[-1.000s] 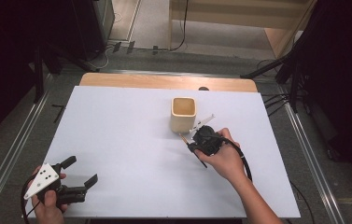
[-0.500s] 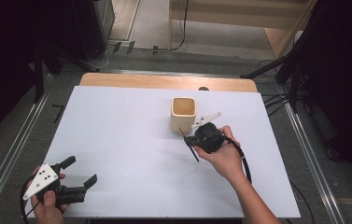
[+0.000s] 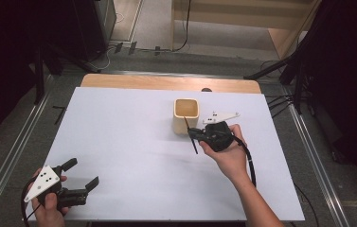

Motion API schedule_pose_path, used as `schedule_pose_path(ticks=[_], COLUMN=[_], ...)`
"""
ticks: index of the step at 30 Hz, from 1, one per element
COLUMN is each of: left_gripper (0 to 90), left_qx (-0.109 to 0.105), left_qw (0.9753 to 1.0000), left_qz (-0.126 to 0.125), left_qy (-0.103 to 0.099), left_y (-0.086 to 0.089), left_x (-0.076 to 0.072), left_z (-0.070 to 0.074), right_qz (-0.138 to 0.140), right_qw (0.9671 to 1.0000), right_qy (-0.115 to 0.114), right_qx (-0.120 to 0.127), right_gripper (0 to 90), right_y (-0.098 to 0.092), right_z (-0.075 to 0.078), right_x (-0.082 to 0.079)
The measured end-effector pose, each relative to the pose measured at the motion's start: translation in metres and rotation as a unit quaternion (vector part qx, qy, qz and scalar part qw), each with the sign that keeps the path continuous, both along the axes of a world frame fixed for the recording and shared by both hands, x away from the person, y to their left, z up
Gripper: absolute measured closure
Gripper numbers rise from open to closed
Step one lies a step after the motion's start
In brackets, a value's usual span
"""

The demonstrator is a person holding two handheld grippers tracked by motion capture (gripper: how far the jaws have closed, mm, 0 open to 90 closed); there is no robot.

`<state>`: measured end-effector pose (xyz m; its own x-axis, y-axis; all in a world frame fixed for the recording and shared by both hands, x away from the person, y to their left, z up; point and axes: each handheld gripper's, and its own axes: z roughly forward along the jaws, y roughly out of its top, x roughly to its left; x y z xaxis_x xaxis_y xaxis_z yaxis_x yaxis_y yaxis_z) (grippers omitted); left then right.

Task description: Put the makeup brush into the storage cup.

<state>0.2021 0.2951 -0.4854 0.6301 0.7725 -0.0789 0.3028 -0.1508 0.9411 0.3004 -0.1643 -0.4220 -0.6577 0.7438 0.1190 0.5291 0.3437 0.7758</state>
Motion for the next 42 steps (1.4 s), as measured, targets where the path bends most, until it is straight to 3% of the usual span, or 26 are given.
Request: schedule_pose_path(ticks=[15,20,28,36,42], left_gripper=[0.0,0.0,0.0,0.0,0.0], left_qx=[0.000,0.002,0.002,0.002,0.002], left_qw=[1.0000,1.0000,1.0000,1.0000,1.0000], left_qz=[-0.001,-0.002,-0.001,-0.001,-0.001], left_qy=[0.000,-0.001,-0.001,-0.001,-0.001], left_y=[0.000,-0.001,0.000,0.000,0.000], left_x=[0.000,0.000,0.000,0.000,0.000], left_z=[0.000,0.000,0.000,0.000,0.000], right_qz=[-0.012,-0.017,-0.029,-0.035,-0.045], right_qw=[0.9977,0.9943,0.9893,0.9855,0.9805], right_qy=[-0.047,-0.085,-0.104,-0.125,-0.142], right_qx=[0.047,0.063,0.098,0.109,0.129], right_gripper=[84.3,84.3,84.3,84.3,84.3], right_y=[-0.004,-0.004,-0.009,-0.011,-0.014], right_z=[0.009,0.013,0.016,0.020,0.024], right_x=[-0.003,-0.004,-0.003,-0.003,-0.001])
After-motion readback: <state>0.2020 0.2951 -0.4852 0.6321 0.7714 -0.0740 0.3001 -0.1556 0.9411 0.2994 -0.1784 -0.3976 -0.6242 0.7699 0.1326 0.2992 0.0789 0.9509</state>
